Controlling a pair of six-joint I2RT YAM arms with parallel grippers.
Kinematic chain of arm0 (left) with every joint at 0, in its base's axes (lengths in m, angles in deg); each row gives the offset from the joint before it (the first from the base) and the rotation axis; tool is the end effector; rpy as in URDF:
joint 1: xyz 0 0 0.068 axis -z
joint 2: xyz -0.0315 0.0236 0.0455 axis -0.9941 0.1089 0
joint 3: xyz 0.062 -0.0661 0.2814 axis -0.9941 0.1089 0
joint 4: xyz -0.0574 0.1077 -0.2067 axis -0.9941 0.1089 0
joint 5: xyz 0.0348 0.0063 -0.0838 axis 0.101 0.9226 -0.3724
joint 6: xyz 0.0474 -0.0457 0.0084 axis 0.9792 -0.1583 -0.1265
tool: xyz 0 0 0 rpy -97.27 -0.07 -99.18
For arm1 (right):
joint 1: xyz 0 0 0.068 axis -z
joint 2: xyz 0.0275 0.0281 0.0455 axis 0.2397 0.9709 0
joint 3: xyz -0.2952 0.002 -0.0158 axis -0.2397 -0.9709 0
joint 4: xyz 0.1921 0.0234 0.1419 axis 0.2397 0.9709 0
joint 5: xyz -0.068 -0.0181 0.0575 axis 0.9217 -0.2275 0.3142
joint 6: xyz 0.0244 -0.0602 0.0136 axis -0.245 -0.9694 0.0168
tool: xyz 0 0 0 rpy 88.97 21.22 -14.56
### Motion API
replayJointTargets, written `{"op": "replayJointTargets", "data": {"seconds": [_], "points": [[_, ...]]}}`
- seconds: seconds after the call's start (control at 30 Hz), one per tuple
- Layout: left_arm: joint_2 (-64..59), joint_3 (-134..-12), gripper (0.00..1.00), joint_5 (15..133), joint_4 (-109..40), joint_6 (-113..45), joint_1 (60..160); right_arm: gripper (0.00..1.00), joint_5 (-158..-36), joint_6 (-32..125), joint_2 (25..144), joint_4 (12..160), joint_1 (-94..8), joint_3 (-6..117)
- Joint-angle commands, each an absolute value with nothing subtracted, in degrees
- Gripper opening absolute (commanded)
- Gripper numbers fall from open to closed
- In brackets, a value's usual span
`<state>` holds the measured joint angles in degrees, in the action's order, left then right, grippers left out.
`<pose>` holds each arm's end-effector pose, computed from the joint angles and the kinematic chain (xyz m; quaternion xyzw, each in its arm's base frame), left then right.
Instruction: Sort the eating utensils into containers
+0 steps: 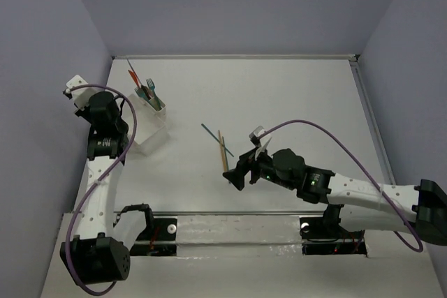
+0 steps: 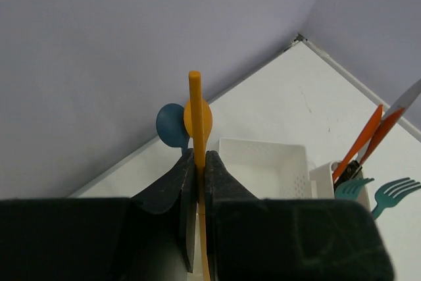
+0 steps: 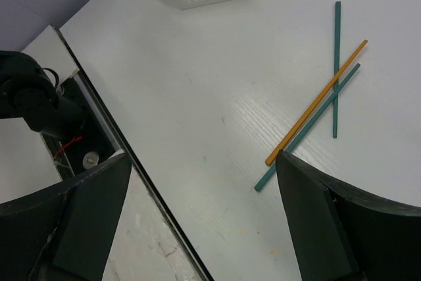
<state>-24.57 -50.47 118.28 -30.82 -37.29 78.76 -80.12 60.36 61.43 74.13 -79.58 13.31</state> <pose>0.1876 0.0474 0.3768 -0.3287 0.6590 0.1722 0.6542 0.0969 0.1949 0.2878 -0.2558 0.7440 0.3767 0.4890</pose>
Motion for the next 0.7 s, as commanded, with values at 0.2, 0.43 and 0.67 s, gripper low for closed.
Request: {"op": "replayJointTargets", "data": {"seconds": [0.2,0.43,0.67], "points": [[-21.8,-47.0,0.0,124.3,-39.1,-32.9,78.5,0.97,-77.8,59.4,59.5,70.8,-79.9,12.5],[-16.7,-45.9,0.0,123.0,-41.8,-32.3,77.9,0.97,-76.9,59.6,59.2,70.8,-79.9,12.2],[-15.9,-46.0,0.45,120.8,-41.9,-32.2,77.9,0.97,-74.2,60.0,60.5,72.8,-79.9,12.9]]}}
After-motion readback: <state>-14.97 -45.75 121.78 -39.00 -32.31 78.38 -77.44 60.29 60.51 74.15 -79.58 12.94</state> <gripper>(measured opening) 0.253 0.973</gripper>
